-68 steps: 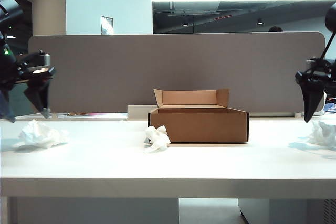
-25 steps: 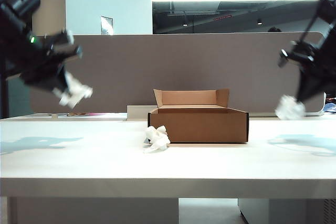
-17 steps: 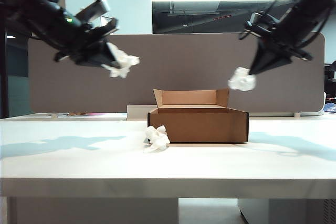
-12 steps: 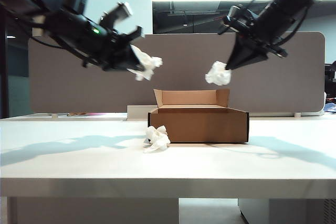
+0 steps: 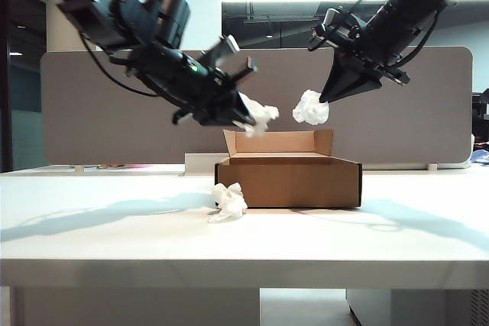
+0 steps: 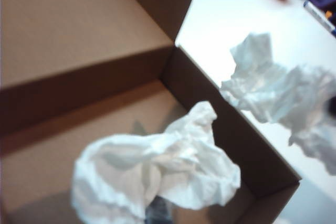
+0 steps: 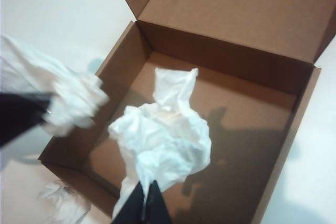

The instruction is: Pick up all the paper balls on the table and put them in the paper box.

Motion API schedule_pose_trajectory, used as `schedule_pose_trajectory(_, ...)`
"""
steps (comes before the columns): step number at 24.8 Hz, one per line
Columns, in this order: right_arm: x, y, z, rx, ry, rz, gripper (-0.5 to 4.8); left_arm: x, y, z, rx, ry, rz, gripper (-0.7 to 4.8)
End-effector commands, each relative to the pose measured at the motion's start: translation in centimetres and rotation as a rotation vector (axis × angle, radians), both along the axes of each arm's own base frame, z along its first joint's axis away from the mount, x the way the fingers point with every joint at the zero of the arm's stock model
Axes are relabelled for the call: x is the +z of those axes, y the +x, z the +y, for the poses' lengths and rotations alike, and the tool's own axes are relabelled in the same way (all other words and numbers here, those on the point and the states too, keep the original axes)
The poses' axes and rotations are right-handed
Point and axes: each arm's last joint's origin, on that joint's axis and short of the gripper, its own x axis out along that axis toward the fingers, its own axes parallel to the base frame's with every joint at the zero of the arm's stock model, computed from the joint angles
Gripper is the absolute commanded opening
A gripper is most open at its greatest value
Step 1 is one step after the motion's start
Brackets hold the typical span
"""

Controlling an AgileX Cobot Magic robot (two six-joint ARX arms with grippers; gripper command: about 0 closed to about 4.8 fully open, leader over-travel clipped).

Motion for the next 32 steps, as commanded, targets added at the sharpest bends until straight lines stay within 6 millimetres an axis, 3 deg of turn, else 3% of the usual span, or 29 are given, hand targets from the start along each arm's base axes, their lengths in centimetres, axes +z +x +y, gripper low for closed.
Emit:
schedule_pose_trajectory(1,-0.4,0.3,0.1,-0.001,-0.002,0.007,0.24,-0.5,0.4,-0.6,-0.026,0.017,0.064,1.27)
schedule_pose_trajectory(2,-0.8,0.2,0.1,-0.001,-0.008,0.035,0.87,-0.8,0.4,-0.7,-0.026,0.027,0.083,1.92)
schedule_pose_trajectory(4,-1.4,0.2,0.1,0.003,-0.013,0.068,1.75,-0.9,0.4,-0.6,-0.028,0.034,0.093,2.34)
schedule_pose_trajectory(5,-1.5,0.2,0.1,0.002,-0.016,0.075,2.55,-0.6,0.4,-0.5,-0.023,0.034,0.093,3.0)
schedule_pose_trajectory(6,-1.4,0.2,0.1,0.002,-0.016,0.073,3.02,-0.4,0.4,-0.2,-0.02,0.03,0.09,3.44)
schedule_pose_trajectory(7,-1.3,0.2,0.1,0.004,-0.013,0.07,3.95,-0.1,0.3,-0.1,-0.015,0.034,0.09,4.01)
schedule_pose_trajectory(9,-0.9,-0.1,0.1,0.01,-0.008,0.07,4.55,0.5,-0.1,0.1,-0.015,0.043,0.111,4.36)
schedule_pose_trajectory(14,0.3,-1.3,-0.3,0.001,-0.021,0.104,4.55,2.1,-2.0,1.9,-0.005,0.136,0.249,4.32)
schedule_pose_trajectory(19,1.3,-2.2,-0.6,-0.022,-0.042,0.106,4.54,3.1,-4.3,3.2,0.055,0.257,0.402,3.21)
schedule_pose_trajectory(21,1.4,-2.2,-0.6,-0.021,-0.039,0.1,4.54,3.0,-4.9,2.8,0.041,0.278,0.43,2.95)
schedule_pose_trajectory(27,1.1,-2.6,-0.7,-0.021,-0.05,0.149,4.54,0.9,-5.9,-0.4,0.061,0.409,0.423,2.95)
schedule_pose_trajectory(30,0.8,-3.1,-0.7,-0.004,-0.047,0.208,4.51,-0.1,-5.8,-1.1,0.075,0.447,0.426,2.95)
schedule_pose_trajectory(32,0.5,-3.8,-0.8,0.028,-0.03,0.294,3.77,-0.7,-5.8,-1.3,0.093,0.465,0.436,2.95)
